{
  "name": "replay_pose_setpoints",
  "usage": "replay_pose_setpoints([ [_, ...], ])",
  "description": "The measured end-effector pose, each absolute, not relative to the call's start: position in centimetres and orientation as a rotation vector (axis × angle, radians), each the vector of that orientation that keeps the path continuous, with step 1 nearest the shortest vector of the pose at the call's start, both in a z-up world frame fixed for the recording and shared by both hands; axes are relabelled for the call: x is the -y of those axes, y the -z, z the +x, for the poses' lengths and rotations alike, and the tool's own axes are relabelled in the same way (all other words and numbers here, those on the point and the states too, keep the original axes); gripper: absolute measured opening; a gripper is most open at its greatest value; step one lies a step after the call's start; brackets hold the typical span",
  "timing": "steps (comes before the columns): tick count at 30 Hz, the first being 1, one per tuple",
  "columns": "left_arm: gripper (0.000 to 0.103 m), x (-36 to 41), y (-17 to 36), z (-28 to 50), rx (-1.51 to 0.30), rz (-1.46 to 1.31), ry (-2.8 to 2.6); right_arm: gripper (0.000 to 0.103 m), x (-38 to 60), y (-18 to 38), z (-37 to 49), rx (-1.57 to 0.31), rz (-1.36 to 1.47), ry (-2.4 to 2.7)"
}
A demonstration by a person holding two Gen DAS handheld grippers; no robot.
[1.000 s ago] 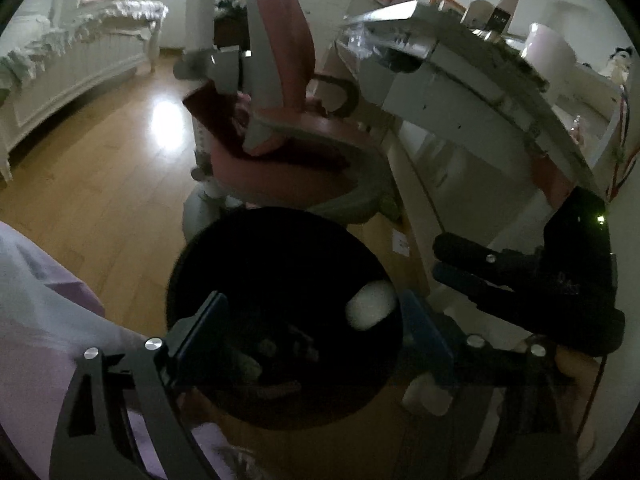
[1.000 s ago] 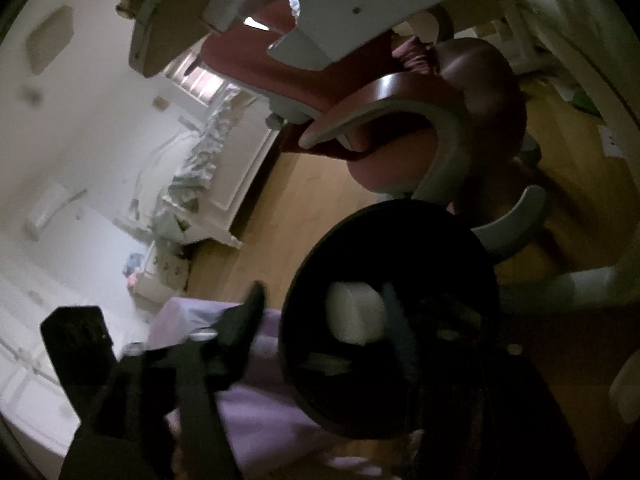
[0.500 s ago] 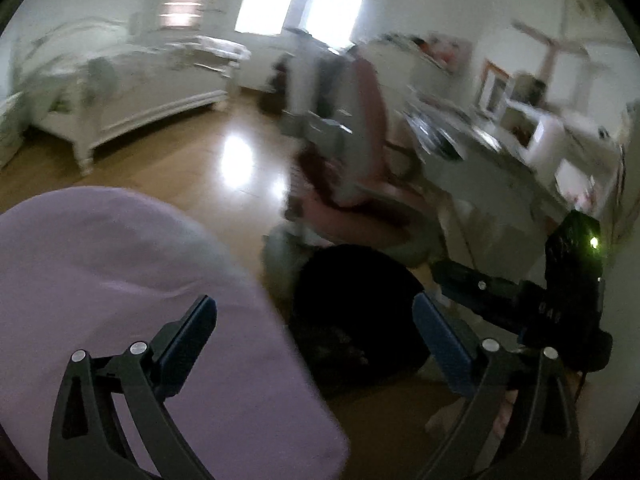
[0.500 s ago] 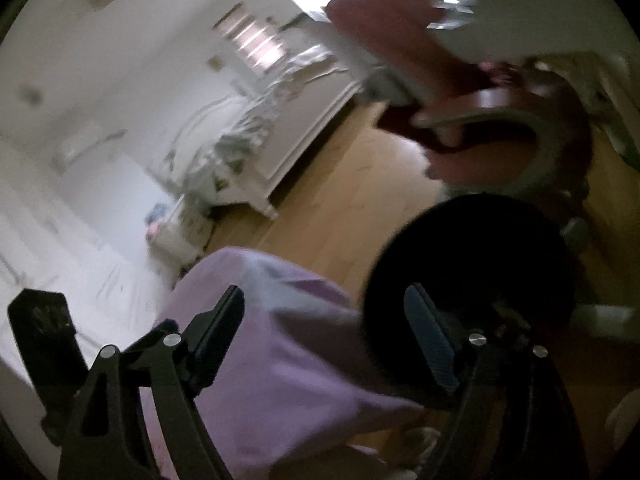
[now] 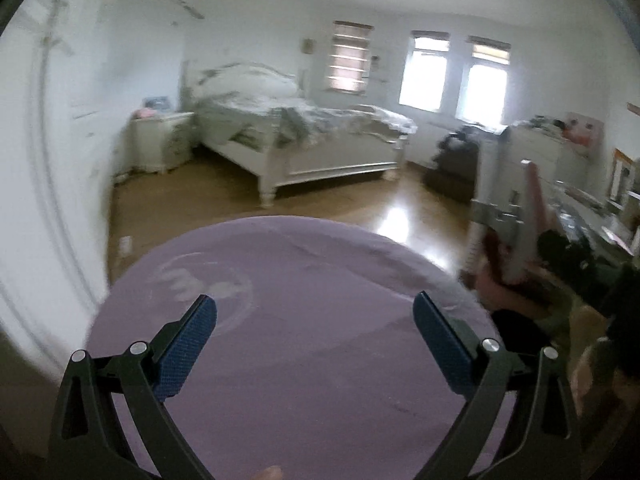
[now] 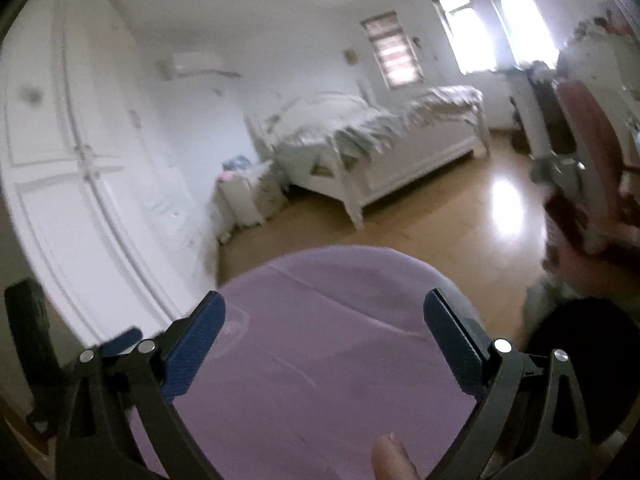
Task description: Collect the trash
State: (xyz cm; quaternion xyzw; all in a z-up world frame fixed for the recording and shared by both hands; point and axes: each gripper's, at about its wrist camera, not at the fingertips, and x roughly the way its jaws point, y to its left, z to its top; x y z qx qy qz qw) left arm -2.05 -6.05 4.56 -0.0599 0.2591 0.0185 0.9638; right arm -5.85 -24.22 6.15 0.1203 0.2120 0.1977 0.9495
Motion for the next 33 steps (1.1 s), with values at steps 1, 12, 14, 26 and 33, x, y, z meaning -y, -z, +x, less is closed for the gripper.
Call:
replay_pose_setpoints([
  [1,0.098,5.2,-4.5,-2.5,-0.525,-0.126,-0.057,0.098,23.4,-6.3,-6.1,-0.419,0.238,-0.405],
  [12,0.098,3.2,-4.5,-3.9,-0.532,-0.128,-0.098,0.098,19.1,-5.8,-9.3,-0.352,0.125,-0.363],
  [14,0.098,3.2,-4.5,-3.9,-0.536,-0.122,-0.100,0.098,19.3,-5.9,-9.7,-0.340,0.115,-0.355],
  [26,0.098,2.9,-4.3,-3.9,-0.544,-0.126,-0.116,0.098,19.8,-5.6,-10.1,-0.286,0.070,-0.307],
  [33,0.098,3.0,-4.1,-3.8,-0.547,-0.113,-0.128,0.098,19.5,-5.1,-10.3,-0.235,0.046,-0.291],
])
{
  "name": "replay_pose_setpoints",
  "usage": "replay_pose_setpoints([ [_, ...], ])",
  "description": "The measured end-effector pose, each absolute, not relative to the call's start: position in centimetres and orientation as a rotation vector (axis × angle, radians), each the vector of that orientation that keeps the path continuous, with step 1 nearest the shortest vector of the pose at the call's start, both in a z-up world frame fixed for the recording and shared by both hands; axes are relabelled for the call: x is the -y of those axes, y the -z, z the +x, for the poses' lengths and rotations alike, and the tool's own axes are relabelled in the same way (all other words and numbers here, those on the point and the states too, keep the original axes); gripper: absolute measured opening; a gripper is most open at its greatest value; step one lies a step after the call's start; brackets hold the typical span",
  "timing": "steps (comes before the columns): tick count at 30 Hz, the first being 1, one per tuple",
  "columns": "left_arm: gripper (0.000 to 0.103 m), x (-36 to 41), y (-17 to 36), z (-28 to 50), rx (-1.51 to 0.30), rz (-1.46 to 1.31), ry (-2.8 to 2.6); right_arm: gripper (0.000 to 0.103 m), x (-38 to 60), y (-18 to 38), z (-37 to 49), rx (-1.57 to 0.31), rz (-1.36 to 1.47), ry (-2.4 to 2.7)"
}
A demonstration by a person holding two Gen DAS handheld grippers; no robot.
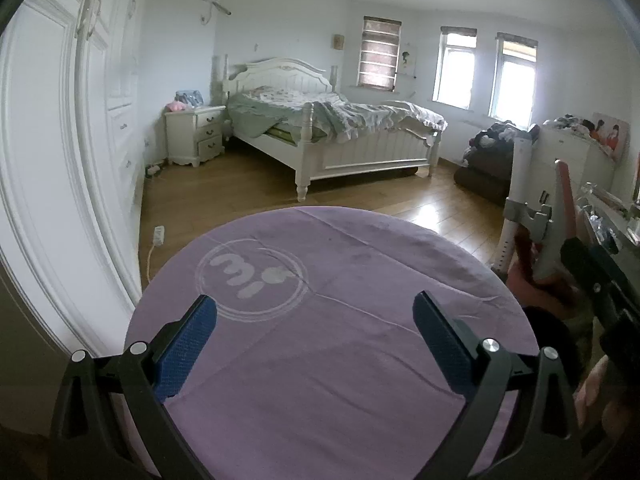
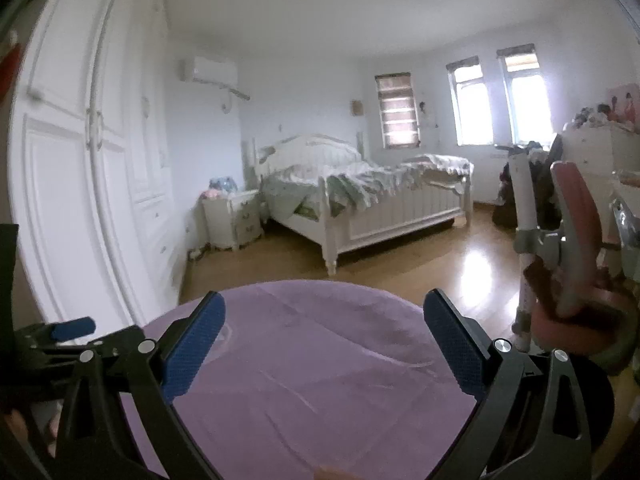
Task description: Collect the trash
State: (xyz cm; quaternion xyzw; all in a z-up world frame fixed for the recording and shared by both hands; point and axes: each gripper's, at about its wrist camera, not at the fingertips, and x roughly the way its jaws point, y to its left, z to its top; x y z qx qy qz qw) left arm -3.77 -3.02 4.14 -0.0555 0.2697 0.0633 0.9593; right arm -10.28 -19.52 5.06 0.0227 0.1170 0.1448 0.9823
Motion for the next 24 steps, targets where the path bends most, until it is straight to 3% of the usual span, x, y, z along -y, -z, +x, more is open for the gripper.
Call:
replay_pose_setpoints([
  [24,0.098,2.8,-3.8,-2.9,-0.560,-0.105,-0.133,0.098,19.1,-4.4,-9.3,-0.215,0.035,-0.312],
])
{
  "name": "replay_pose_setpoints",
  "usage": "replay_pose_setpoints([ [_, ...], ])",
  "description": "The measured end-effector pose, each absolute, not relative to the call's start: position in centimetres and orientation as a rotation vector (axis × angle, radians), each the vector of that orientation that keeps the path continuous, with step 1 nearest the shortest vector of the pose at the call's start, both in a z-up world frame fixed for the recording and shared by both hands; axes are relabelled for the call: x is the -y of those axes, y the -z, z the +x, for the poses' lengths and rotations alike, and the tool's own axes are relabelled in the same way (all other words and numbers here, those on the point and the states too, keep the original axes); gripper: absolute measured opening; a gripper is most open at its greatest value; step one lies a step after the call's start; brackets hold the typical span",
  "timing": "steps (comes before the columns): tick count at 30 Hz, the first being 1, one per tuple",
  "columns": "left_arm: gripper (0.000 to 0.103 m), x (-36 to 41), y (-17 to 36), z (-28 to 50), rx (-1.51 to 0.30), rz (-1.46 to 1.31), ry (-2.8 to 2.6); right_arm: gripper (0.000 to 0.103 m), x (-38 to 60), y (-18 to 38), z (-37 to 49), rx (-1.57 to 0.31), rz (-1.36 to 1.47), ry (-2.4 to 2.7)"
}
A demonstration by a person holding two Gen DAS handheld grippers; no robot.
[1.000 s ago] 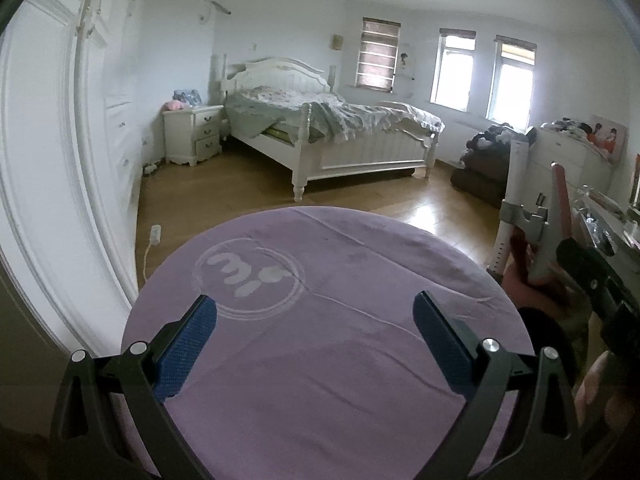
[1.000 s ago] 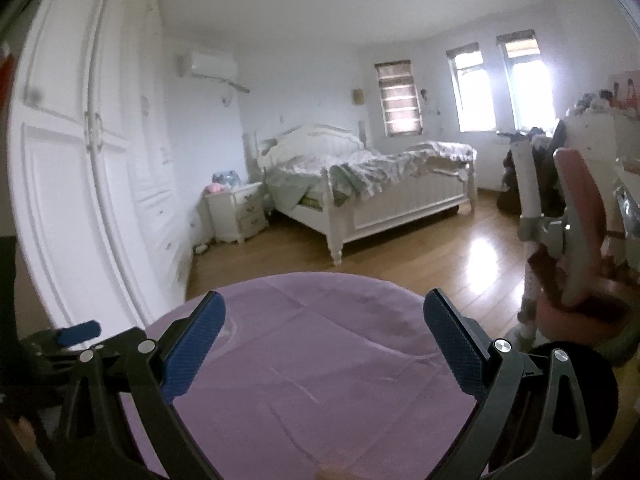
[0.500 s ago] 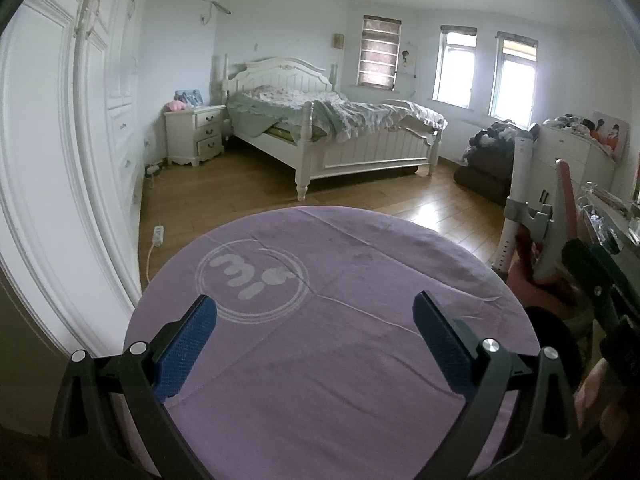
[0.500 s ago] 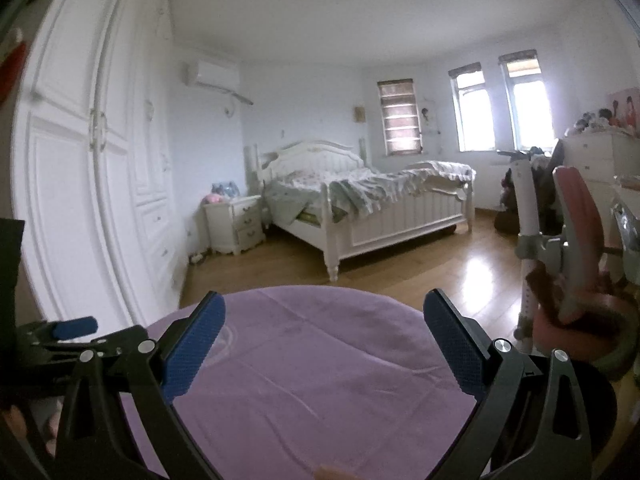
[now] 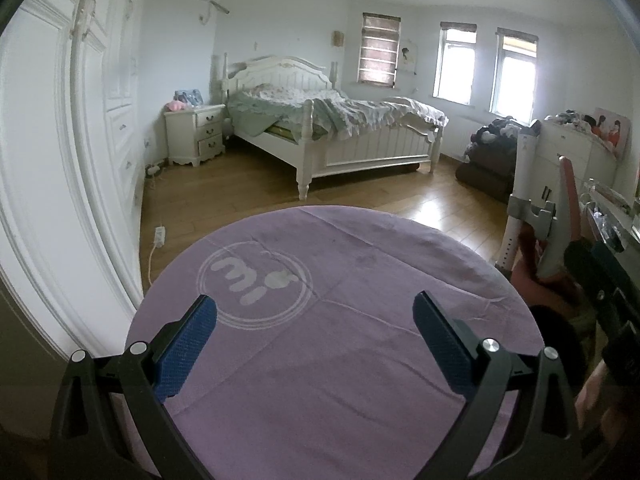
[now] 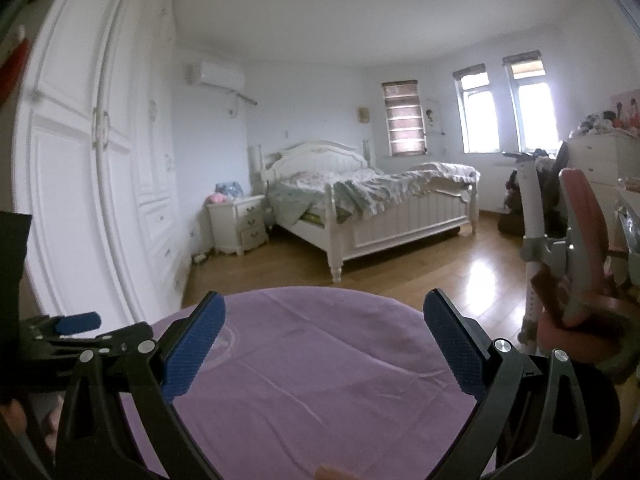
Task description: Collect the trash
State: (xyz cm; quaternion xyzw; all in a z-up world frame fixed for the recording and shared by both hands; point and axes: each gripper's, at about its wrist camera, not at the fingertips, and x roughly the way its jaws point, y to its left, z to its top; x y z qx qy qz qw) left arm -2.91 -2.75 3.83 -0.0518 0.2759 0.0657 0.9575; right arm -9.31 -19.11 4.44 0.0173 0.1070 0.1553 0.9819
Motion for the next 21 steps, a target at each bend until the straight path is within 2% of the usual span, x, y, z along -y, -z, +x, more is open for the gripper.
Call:
replay_pose_setpoints([
  [21,0.098,2.17,-3.65,-2.65,-0.565,-0.108,-0.129,0.098,18.91,-4.13,-8.94,-0.238,0.028,-0.327],
])
